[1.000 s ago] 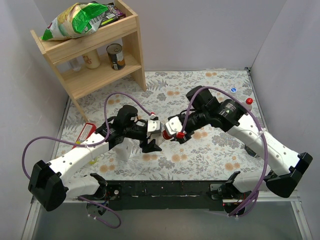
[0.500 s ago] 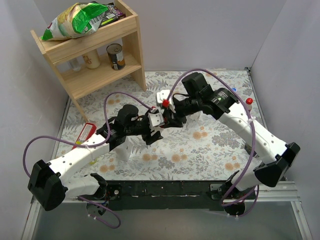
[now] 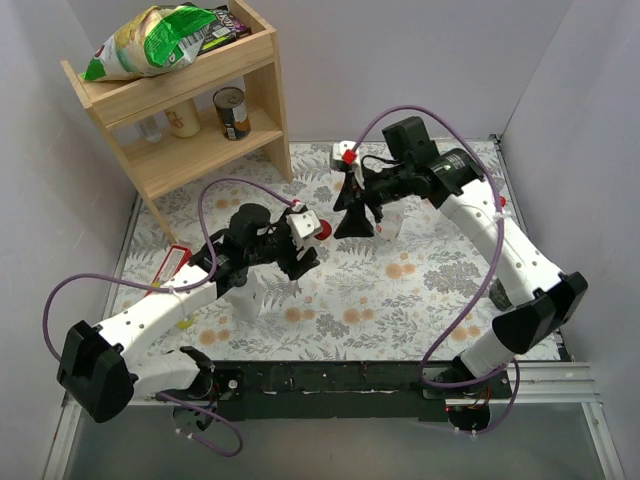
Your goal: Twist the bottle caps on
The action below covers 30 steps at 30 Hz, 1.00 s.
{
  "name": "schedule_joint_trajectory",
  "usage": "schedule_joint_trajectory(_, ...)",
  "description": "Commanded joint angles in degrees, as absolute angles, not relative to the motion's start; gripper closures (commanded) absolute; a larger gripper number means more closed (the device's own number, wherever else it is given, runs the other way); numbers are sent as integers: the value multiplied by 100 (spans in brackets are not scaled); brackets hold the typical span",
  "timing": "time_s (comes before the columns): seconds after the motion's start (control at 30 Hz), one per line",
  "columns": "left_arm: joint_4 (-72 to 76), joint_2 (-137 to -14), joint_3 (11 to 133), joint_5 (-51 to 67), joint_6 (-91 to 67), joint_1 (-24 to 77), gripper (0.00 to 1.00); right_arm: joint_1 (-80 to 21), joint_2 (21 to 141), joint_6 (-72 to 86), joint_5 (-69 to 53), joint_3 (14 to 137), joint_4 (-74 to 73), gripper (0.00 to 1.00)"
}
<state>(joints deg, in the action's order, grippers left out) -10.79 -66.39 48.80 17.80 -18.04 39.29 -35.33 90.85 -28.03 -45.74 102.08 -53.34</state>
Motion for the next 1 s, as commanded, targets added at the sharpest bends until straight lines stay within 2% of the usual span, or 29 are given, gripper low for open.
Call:
schedule_joint_trajectory(0.0, -1991, -6617, 5334, 4421, -1776, 3271, 100, -3480, 8070, -4947, -5212, 9813, -5873, 25)
schedule_joint_trajectory(0.1, -2660, -7074, 5817, 5392, -1654, 3120, 100, -3638, 7411, -4791, -5229, 9038, -5038, 21)
schedule_joint_trajectory(0.2, -2716, -7277, 6029, 5738, -1722, 3111, 100, -3876, 7435, -4755, -5282, 8912, -4931, 21)
schedule_joint_trajectory(0.47, -2786, -7234, 6091, 5766, -1565, 3120, 100, -3973, 7435, -3876, -4966, 8543, -3718, 23)
schedule_joint_trajectory(0.97, -2857, -7163, 6126, 5669, -958, 3120, 100, -3964, 7989, -3437, -5387, 8684, -3595, 32)
